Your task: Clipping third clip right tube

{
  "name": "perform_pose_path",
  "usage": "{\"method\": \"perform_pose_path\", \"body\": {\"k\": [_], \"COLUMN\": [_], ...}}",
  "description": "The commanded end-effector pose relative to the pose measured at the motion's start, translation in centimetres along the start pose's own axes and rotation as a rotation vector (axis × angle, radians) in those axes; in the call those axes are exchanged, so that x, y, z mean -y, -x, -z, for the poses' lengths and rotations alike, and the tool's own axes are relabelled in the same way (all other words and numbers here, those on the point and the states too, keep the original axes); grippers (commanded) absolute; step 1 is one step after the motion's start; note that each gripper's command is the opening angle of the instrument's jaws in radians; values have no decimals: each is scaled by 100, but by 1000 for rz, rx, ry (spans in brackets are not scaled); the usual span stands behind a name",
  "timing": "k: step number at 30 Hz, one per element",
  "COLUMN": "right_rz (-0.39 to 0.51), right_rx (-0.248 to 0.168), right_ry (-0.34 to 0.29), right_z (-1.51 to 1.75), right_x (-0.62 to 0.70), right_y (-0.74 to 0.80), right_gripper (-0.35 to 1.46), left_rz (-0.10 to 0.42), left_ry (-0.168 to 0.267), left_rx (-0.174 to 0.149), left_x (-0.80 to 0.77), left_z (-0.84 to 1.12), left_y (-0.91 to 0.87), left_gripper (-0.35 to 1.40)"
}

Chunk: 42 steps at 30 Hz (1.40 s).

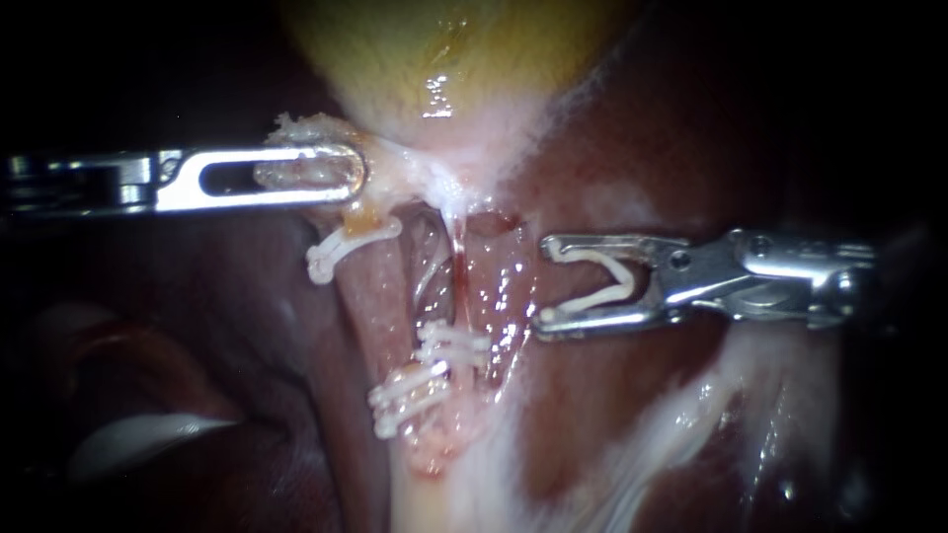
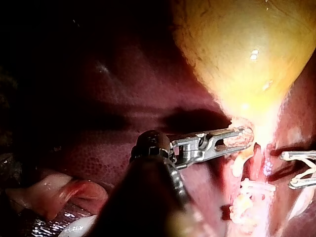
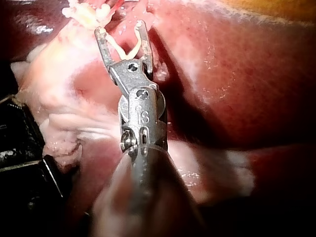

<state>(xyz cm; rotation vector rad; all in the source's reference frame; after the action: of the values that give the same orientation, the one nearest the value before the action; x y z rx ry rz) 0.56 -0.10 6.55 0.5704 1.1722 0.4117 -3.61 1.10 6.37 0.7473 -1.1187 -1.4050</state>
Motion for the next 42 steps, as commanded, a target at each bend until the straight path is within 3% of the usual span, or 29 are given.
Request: {"method": "perform_pose_path", "body": {"k": [1,15,33,42], "right_rz": [-13,-82,-147,-165], "right_rx": [2,-3,-94,-120], "right_ry": [4,5,-39,-60], "right_z": [-5,-61,-80,-83], "right_x": [-1,-30,-34,-35], "right_y": [1,25,17,15], "right_gripper": [47,48,48,48], "left_rz": [0,0,0,-1], "left_ry": [-1,-9,-9,-11], "left_rx": [0,-7,-7,-9], "left_x": [1,9,10,10], "left_z": [0,-3,-3,-4], "left_y": [0,-6,-6,-7], "left_gripper": [-35,-35,-35,-35]}}
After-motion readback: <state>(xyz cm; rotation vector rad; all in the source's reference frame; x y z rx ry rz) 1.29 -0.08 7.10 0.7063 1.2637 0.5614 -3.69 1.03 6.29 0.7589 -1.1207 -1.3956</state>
